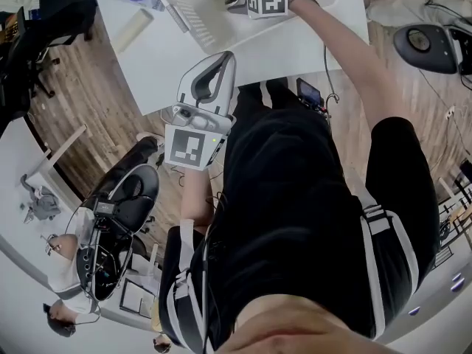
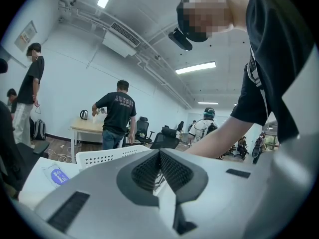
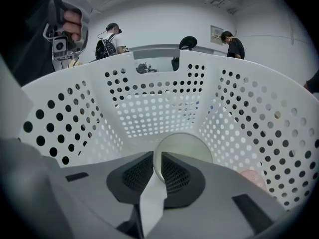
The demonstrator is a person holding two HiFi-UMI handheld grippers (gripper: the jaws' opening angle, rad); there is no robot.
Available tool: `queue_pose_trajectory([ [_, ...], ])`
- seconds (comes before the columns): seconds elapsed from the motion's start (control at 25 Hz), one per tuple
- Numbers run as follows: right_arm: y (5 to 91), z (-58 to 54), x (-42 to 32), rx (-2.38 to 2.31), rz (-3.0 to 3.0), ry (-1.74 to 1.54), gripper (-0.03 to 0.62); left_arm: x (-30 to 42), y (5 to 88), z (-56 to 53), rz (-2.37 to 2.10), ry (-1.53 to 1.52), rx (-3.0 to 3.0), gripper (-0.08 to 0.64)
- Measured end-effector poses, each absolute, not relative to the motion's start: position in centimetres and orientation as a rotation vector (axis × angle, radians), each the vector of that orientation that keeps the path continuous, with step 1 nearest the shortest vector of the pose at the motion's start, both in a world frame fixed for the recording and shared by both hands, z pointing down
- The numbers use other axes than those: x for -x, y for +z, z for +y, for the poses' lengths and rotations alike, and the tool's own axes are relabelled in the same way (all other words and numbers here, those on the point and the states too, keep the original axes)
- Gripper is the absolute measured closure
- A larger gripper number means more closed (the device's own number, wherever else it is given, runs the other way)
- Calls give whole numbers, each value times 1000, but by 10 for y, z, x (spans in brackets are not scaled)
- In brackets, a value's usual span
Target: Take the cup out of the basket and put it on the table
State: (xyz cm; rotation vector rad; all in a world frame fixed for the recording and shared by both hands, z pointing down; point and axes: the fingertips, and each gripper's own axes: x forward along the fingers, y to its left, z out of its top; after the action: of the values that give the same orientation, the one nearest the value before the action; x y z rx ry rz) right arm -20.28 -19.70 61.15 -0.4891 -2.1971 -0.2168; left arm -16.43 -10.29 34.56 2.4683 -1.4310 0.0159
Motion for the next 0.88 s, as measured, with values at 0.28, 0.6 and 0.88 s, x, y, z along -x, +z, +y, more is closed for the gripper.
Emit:
queue_pose_trajectory([
  [0.28, 612, -200, 206, 502, -2184, -263, 554, 163, 342, -101, -1438, -1, -2475, 541],
  [0.6, 593, -197, 208, 469, -2245, -258, 555, 160, 341, -91, -1463, 2, -2474, 541],
  [0.88, 543, -202, 214, 410, -2308, -342, 555, 157, 332, -84, -1476, -15, -2502, 541],
])
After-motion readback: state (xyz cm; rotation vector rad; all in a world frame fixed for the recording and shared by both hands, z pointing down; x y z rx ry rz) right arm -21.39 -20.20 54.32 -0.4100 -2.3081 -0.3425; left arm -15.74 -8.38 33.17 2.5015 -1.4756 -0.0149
